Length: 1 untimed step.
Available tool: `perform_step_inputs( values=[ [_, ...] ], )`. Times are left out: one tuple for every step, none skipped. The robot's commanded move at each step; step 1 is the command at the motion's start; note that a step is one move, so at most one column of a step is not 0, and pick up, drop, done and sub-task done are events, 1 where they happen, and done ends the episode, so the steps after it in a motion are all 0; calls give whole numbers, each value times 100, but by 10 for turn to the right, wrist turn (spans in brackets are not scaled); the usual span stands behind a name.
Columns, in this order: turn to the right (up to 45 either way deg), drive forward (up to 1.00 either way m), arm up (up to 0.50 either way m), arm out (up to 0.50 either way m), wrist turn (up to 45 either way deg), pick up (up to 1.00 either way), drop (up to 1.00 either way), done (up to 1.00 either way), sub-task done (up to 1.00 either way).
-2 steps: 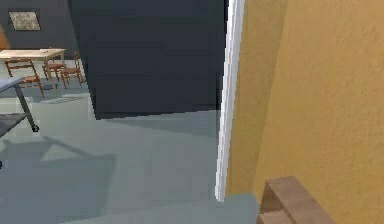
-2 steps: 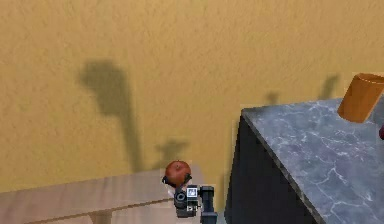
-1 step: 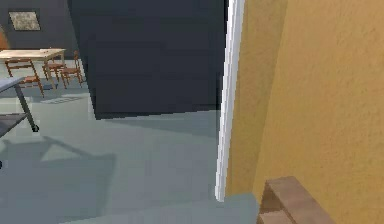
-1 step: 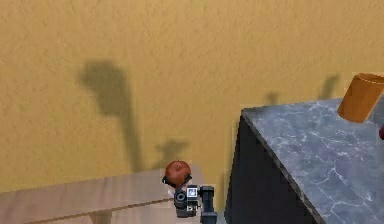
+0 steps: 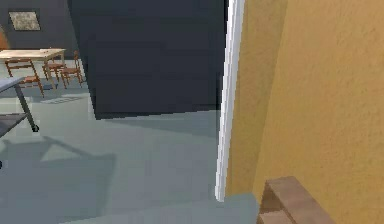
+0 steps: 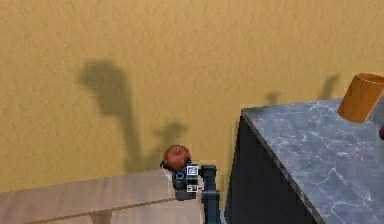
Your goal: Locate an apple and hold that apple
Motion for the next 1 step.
perform_step_inputs(
  values=[
    [0, 0, 0, 0, 0, 0, 0, 100, 0]
  ],
)
